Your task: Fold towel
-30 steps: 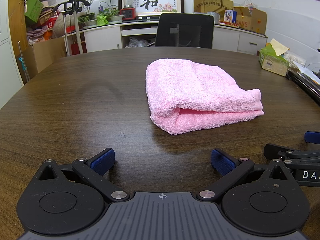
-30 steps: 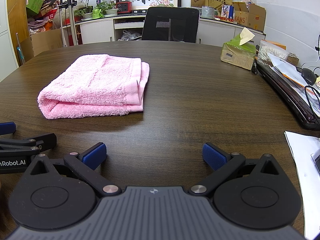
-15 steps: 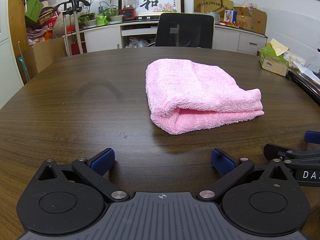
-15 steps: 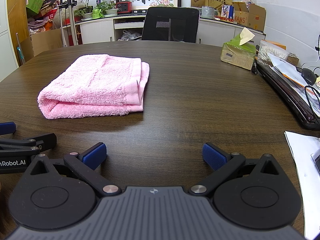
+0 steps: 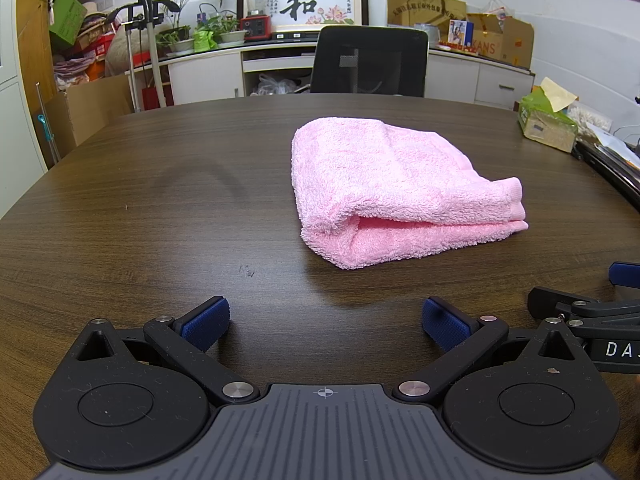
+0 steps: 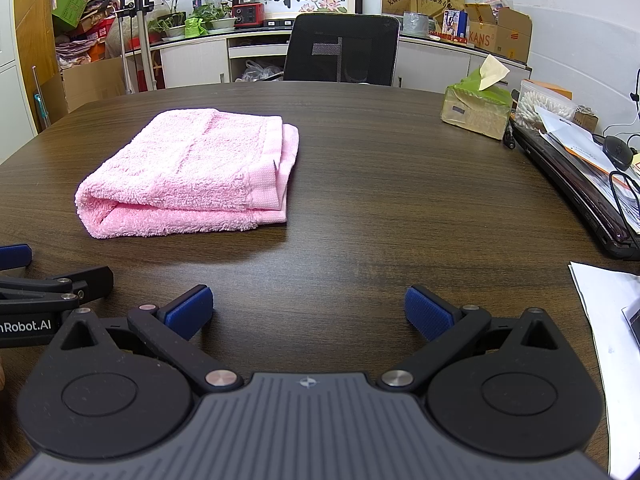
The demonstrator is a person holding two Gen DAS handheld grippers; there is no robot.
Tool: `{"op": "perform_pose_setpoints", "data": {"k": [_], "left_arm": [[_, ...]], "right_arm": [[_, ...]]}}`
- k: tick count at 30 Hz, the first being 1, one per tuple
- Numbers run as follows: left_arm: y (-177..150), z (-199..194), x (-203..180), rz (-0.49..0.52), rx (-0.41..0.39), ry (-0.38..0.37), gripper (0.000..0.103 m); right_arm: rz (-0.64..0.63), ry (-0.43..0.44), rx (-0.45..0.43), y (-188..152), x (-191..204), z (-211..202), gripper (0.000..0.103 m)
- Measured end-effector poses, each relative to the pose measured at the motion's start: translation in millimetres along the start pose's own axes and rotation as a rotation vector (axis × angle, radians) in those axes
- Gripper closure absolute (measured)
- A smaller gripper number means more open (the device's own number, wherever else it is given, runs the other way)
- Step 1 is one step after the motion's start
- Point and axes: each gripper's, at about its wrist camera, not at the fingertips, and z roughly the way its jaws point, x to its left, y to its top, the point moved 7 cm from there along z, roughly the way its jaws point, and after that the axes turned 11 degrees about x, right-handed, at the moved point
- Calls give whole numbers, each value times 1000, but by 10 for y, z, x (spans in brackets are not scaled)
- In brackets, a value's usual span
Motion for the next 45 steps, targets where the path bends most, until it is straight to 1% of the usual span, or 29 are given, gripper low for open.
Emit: {"op": "perform_pose_setpoints", "data": {"k": [31, 35, 45], "left_arm": [[2, 6, -4, 3, 0, -2, 0], [13, 19, 12, 16, -1, -13, 0], [34, 27, 51, 9, -6, -8, 0]], "right_arm": [[-1, -2, -1, 8, -7, 5, 0], [-6, 2, -1, 9, -12, 6, 0], [-11, 8, 1, 14, -19, 6, 0]]}}
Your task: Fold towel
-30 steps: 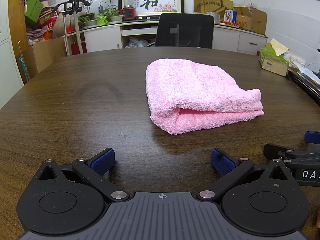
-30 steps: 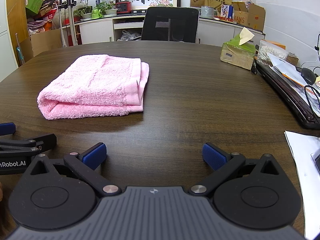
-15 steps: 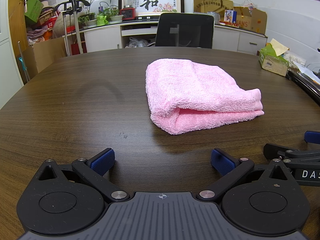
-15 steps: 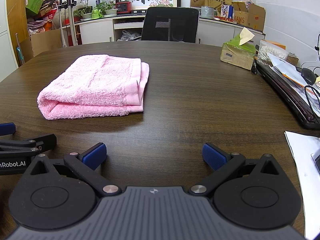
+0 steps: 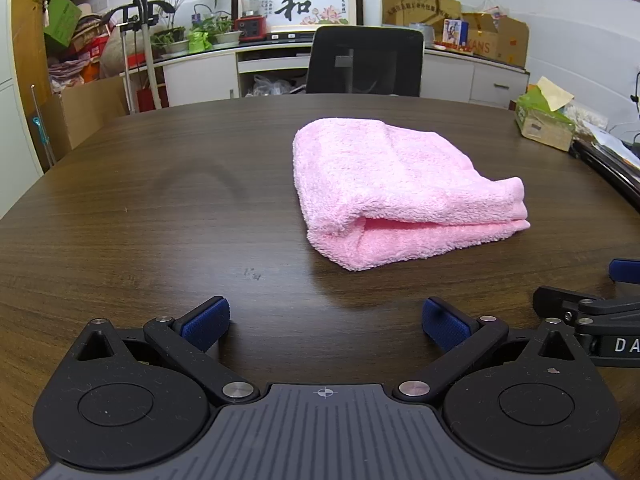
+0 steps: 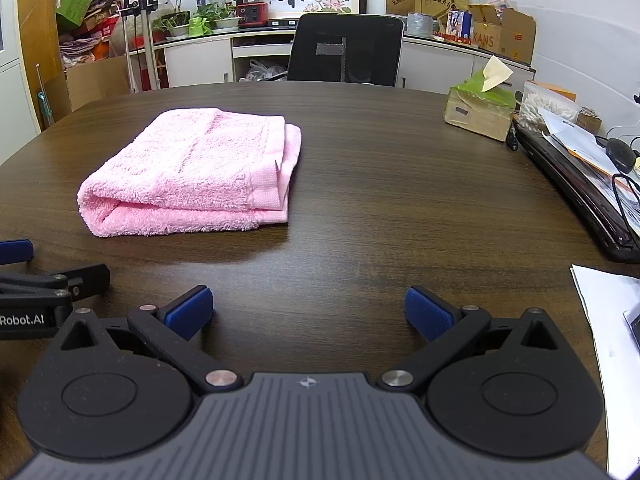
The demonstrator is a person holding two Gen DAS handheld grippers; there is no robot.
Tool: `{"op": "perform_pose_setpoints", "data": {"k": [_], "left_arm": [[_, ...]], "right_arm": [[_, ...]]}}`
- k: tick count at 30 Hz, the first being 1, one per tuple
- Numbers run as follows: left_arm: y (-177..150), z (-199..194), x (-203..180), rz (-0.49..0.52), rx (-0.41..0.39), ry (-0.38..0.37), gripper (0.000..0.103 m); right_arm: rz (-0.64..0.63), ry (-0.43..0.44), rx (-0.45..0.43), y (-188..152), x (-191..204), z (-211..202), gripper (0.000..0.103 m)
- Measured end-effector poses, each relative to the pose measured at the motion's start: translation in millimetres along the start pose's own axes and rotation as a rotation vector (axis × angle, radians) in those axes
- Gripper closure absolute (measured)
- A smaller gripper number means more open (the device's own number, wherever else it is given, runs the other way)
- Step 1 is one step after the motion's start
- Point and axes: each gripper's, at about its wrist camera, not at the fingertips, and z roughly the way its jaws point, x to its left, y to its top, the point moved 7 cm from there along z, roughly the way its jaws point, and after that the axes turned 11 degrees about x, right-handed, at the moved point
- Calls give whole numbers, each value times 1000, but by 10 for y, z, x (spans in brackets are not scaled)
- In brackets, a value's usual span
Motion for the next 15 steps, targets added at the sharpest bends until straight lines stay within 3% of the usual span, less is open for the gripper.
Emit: {"op": "perform_pose_setpoints", "data": {"k": [15], "left_arm": [[4, 12, 28, -6, 2, 5, 0]], "right_arm": [[29, -22, 0, 8, -78, 3, 0]]}}
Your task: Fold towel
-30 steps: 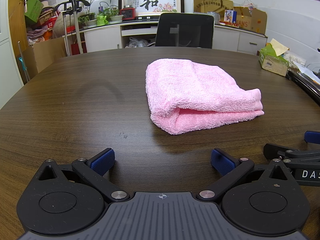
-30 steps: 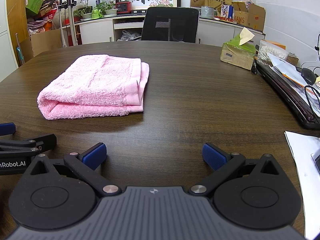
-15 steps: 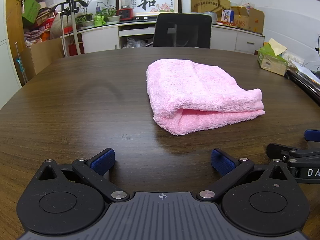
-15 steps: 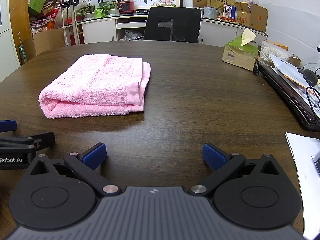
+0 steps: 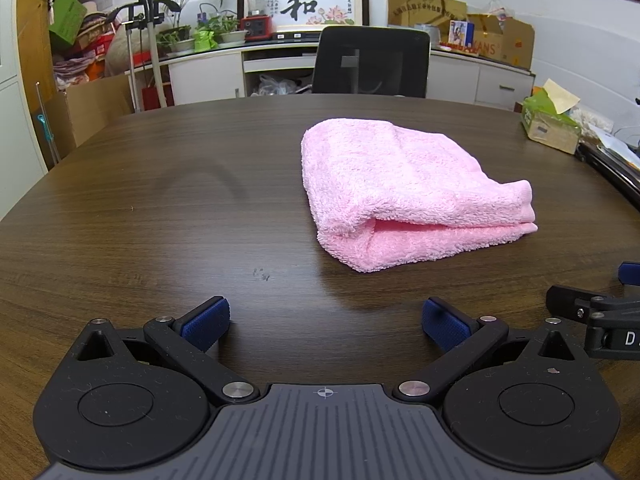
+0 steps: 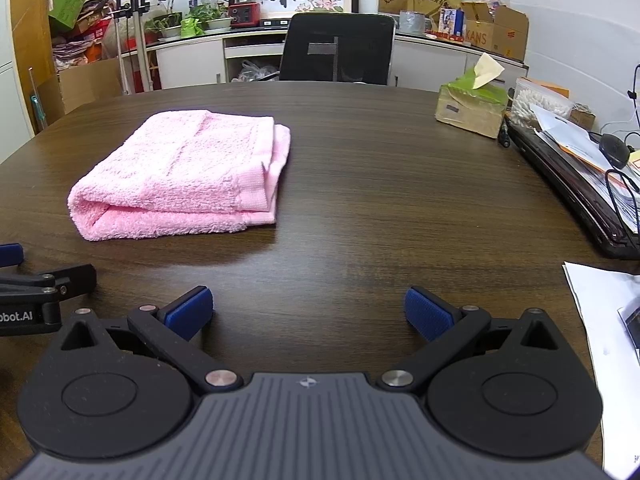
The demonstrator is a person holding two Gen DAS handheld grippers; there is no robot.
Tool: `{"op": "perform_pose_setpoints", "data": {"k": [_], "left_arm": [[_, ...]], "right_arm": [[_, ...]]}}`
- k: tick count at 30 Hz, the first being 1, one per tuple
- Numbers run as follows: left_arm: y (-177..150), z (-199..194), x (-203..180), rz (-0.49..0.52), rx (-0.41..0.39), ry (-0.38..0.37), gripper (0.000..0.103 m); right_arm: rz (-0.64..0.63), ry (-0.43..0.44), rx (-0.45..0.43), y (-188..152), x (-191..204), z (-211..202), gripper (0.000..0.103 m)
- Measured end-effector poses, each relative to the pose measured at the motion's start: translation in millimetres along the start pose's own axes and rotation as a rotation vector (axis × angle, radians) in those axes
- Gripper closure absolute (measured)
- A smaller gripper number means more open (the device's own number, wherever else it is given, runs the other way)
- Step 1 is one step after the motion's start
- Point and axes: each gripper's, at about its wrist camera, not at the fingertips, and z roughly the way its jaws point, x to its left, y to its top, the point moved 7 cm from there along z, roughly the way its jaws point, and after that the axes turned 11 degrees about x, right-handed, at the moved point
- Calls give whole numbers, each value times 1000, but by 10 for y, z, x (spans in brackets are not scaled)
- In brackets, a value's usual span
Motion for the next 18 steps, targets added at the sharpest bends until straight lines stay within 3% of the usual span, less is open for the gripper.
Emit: {"op": "perform_pose_setpoints", "data": {"k": [18], "left_arm": [[45, 26, 223, -26, 0, 21, 0]], "right_arm": [[93, -42, 5, 30, -276, 17, 0]]}}
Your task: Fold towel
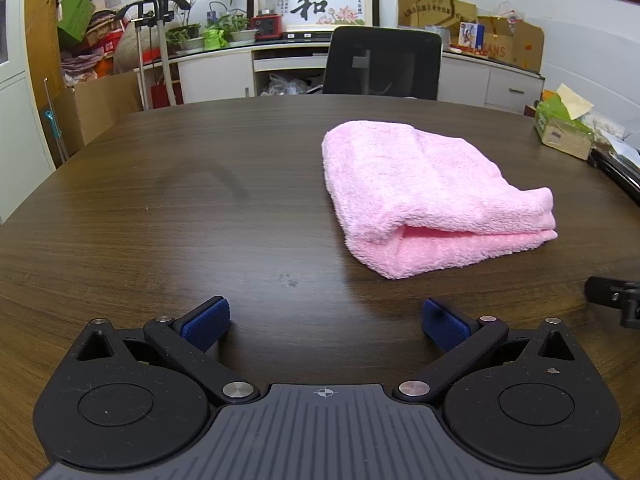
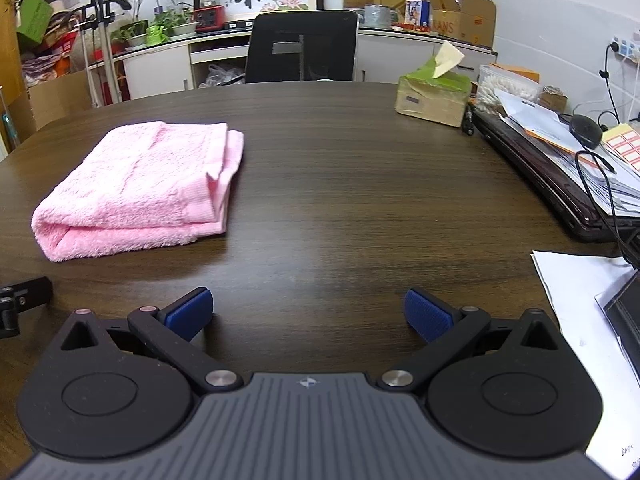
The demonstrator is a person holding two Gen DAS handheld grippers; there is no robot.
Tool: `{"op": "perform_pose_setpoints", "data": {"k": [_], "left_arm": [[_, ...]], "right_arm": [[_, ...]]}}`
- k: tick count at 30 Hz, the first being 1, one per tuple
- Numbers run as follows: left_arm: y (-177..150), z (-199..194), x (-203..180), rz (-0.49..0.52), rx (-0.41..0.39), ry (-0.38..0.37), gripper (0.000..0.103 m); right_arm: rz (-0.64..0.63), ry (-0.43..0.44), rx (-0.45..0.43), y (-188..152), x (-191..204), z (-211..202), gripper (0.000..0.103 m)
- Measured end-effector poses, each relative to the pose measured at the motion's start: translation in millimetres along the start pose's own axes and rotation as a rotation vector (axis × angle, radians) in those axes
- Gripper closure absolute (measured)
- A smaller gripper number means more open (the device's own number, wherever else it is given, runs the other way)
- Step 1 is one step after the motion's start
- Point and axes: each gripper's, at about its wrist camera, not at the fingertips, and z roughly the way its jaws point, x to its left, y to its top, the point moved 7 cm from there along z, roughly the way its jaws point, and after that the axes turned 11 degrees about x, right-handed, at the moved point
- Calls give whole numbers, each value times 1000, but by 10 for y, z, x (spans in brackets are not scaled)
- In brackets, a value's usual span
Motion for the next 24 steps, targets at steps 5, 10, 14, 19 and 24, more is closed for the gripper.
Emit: {"op": "perform_pose_setpoints", "data": {"k": [5, 10, 14, 19, 24], "left_arm": [[48, 36, 267, -44, 0, 35, 0], [104, 66, 651, -112, 0, 90, 0], [143, 80, 948, -166, 0, 131, 0], [184, 86, 1172, -207, 2, 164, 0], [194, 61, 1269, -211, -1, 168, 0]], "right_arm": [[58, -12, 1, 44, -156, 12, 0], [121, -68, -8, 90, -368, 27, 0], [184, -120, -6, 104, -572, 54, 0], [211, -182, 2, 98, -756, 96, 0], [199, -203, -9, 95, -843, 123, 0]]}}
